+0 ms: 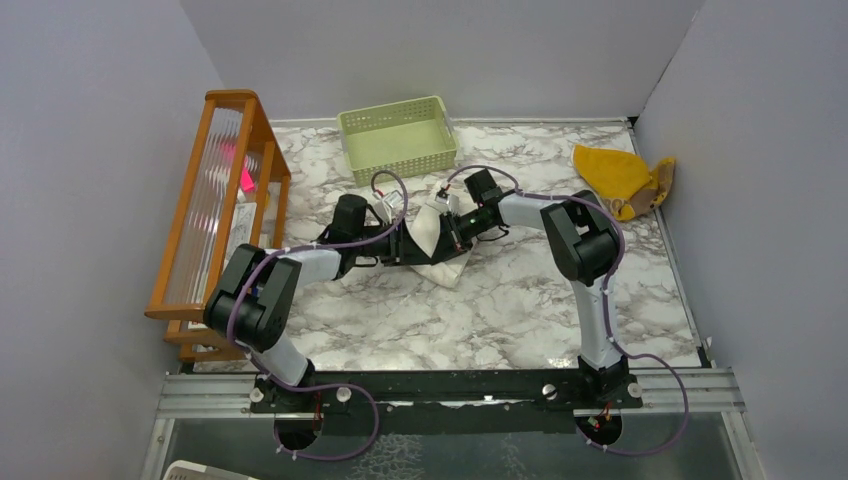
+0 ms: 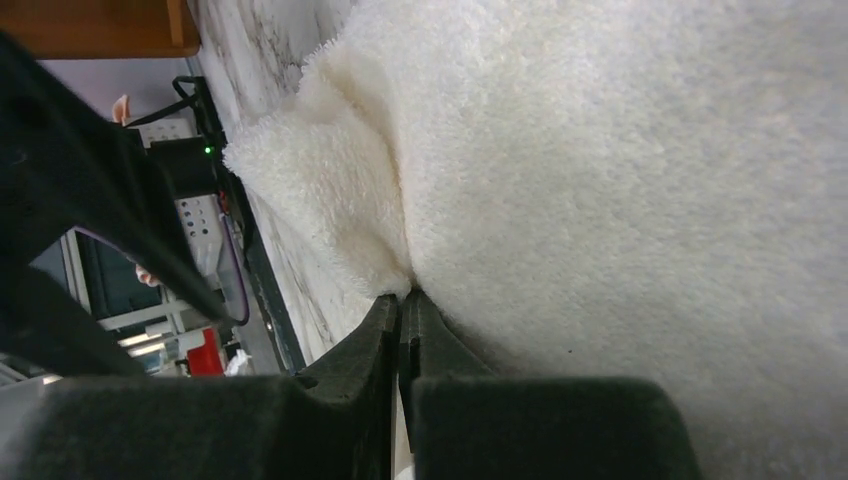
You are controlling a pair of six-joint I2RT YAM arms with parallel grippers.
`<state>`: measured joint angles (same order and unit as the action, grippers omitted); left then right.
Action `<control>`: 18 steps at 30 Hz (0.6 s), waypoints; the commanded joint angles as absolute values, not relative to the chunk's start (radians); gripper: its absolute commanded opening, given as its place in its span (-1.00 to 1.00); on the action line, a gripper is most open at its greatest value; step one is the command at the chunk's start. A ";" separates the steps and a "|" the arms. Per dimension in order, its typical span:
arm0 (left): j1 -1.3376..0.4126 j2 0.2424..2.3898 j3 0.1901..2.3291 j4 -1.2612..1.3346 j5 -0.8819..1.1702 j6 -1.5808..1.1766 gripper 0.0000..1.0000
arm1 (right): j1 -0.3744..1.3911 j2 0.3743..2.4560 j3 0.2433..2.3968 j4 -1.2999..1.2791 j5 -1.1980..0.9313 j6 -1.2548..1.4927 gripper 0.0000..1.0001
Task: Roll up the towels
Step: Roll the towel at the center of the board.
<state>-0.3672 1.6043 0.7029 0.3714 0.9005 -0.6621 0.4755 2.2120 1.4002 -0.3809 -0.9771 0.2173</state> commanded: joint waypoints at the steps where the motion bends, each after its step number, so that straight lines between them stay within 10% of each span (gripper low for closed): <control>1: -0.357 1.674 0.660 0.503 0.788 -0.715 -0.26 | 0.469 2.252 1.371 -0.360 -0.923 0.217 -0.99; 18: -0.324 1.887 0.593 0.857 0.602 -0.903 -0.22 | 0.470 2.277 1.388 -0.405 -0.891 0.209 -0.98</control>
